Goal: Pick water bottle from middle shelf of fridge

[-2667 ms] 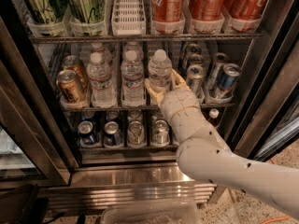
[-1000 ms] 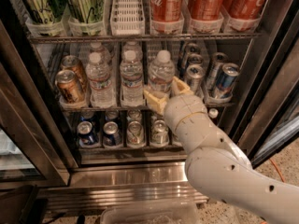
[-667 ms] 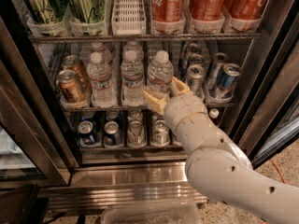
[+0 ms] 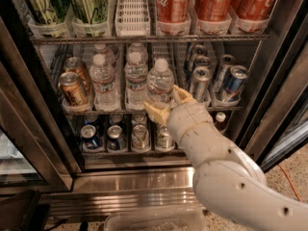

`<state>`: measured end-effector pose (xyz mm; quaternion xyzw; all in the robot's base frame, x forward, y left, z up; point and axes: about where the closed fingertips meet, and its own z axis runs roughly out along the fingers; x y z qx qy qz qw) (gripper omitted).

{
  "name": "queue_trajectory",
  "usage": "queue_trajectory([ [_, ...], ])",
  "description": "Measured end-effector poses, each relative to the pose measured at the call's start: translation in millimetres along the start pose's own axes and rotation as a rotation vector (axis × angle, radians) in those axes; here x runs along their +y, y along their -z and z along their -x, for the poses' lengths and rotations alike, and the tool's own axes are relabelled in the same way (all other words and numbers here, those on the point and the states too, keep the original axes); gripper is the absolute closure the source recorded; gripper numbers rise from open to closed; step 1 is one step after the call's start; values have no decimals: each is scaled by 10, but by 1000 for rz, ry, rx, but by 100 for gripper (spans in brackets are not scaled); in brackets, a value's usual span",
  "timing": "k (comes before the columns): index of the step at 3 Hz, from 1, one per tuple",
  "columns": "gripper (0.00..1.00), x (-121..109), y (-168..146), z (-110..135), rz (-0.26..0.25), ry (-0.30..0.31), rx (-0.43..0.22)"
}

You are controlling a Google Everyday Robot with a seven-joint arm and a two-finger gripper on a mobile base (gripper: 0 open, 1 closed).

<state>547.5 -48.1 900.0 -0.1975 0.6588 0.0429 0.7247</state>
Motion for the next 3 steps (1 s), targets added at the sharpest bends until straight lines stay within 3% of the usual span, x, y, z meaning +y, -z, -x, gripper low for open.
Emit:
queue_trajectory([
  [3,100,119,108,-49,26,16,15],
])
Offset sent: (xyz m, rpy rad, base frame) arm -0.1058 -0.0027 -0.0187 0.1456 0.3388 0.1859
